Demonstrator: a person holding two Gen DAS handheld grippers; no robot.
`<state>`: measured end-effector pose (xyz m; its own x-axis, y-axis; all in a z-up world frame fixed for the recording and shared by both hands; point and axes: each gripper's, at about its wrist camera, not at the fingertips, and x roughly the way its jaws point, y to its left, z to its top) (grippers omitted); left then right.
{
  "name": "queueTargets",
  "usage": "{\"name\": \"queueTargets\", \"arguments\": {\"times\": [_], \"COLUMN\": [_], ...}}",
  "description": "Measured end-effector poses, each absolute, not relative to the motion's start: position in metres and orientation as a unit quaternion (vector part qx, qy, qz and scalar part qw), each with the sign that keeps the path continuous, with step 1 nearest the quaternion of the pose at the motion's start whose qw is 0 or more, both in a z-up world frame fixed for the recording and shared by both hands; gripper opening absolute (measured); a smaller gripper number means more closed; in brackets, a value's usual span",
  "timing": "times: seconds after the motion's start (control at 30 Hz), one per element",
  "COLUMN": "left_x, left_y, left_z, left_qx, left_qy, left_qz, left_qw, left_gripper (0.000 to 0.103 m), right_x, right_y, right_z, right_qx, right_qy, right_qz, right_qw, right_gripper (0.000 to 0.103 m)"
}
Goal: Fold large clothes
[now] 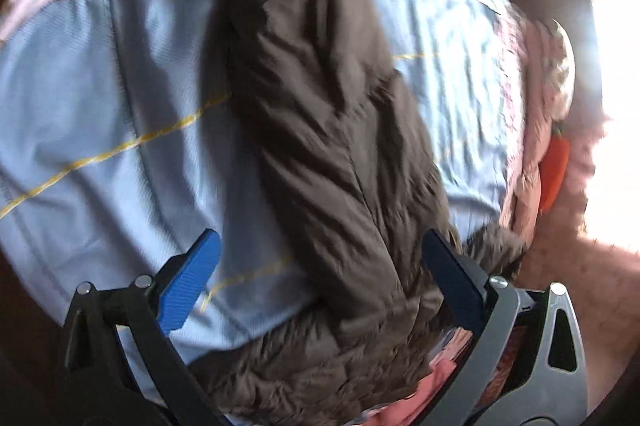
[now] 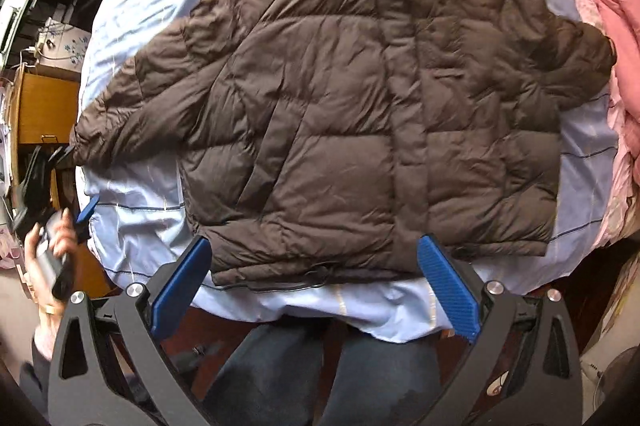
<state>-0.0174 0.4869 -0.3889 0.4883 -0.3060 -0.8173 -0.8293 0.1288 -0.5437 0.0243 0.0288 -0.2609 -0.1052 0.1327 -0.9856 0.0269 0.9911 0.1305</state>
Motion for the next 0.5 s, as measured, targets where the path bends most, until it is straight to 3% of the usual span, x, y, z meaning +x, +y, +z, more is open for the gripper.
{"name": "queueTargets", "arguments": {"times": [0.2,0.37,0.4,0.43,0.47,0.5], "left_x": [0.014,0.049,0.050,0.051,0.055,0.061], "left_y": [0.515,0.527,0.529,0.531,0.532,0.534], "left_z": [-0.425,-0.454,-0.454,-0.451,-0.448,-0.446], "left_qx": [-0.661,-0.631,-0.623,-0.612,-0.594,-0.590], "left_qy": [0.433,0.475,0.473,0.468,0.470,0.469], "left_qz": [0.216,0.223,0.235,0.242,0.240,0.224], "left_qw": [0.574,0.572,0.577,0.590,0.607,0.618], "left_gripper": [0.101,0.100,0.088,0.069,0.025,0.013], "right_x": [0.030,0.036,0.036,0.037,0.038,0.039], "right_y": [0.047,0.047,0.045,0.042,0.040,0.037], "right_z": [-0.287,-0.300,-0.302,-0.305,-0.307,-0.308], "right_qx": [0.064,0.057,0.060,0.062,0.063,0.063], "right_qy": [0.748,0.746,0.747,0.747,0.746,0.746], "right_qz": [0.045,0.040,0.038,0.036,0.033,0.031], "right_qw": [0.659,0.662,0.661,0.661,0.662,0.662], "right_gripper": [0.102,0.102,0.102,0.102,0.102,0.102]}}
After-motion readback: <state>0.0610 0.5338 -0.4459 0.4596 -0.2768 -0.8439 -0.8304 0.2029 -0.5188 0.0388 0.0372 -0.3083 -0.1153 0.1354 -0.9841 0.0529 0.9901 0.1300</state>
